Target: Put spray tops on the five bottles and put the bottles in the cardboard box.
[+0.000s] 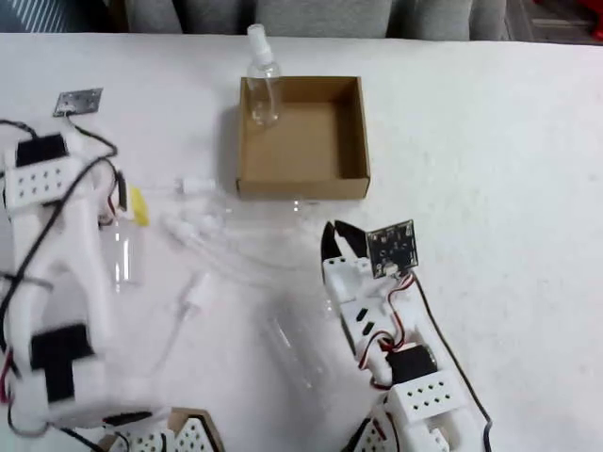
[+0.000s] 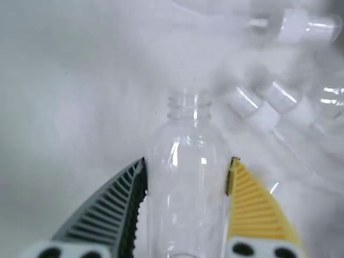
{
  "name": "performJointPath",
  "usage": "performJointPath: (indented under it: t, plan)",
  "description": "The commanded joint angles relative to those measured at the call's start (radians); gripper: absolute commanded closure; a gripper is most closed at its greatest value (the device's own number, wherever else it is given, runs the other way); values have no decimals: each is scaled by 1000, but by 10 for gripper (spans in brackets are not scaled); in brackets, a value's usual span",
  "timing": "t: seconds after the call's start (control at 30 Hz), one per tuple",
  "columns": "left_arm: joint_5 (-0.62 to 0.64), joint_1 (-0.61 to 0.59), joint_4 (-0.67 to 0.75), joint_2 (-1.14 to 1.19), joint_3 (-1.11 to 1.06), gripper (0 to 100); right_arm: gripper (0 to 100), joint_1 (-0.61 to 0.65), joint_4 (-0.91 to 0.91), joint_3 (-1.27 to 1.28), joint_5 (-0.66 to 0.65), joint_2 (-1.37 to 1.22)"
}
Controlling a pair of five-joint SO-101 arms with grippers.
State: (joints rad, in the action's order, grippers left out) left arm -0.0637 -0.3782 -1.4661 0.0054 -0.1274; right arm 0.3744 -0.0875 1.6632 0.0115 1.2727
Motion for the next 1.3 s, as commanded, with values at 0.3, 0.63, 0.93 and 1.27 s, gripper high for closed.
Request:
performJointPath:
  t: [0.3, 0.63, 0.93, 1.27]
  plan:
    - [8, 27, 264, -438, -276, 886, 984, 4, 13, 0, -11, 12]
    - [11, -174, 301, -585, -272, 887, 984, 236, 10, -8, 115, 13]
    - [12, -252, 299, -568, -327, 887, 984, 545, -104, -106, 224, 1]
    - [6, -315, 304, -567, -325, 887, 984, 630, -297, -342, 224, -153]
